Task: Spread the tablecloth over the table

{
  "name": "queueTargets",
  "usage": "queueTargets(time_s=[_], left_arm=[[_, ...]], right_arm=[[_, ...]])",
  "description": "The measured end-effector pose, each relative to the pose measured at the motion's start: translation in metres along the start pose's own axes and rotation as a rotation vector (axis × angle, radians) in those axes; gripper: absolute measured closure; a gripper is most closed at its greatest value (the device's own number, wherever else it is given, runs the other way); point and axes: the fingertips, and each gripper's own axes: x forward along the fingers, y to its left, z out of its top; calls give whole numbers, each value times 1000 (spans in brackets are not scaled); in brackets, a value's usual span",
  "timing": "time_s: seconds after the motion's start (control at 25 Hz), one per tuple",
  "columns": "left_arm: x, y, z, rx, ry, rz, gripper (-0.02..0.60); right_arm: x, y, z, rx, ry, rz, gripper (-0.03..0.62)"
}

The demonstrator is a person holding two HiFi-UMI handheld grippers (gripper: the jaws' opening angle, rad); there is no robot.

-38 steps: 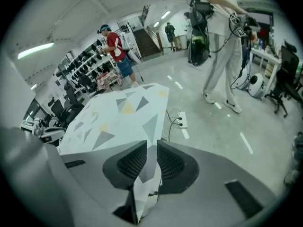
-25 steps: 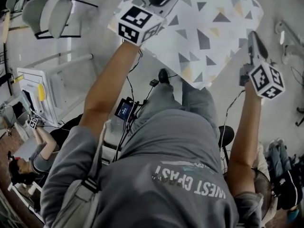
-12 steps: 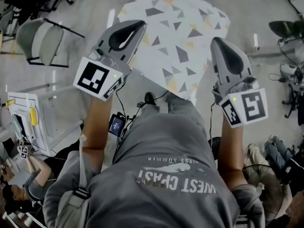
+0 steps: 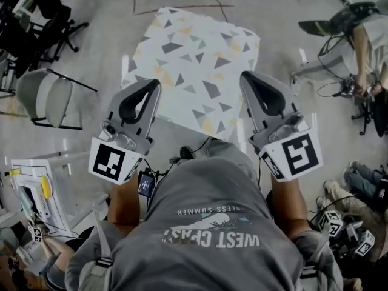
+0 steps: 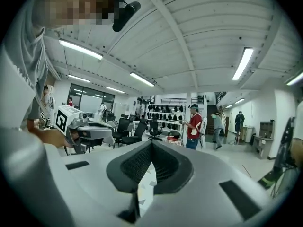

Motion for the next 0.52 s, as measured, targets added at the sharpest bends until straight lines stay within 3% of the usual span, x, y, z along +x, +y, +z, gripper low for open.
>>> queueTargets(time_s=[0.52], left_arm=[[-24, -24, 11, 3, -20, -24, 578]], right_arm=[[-28, 17, 6, -7, -7, -43, 585]])
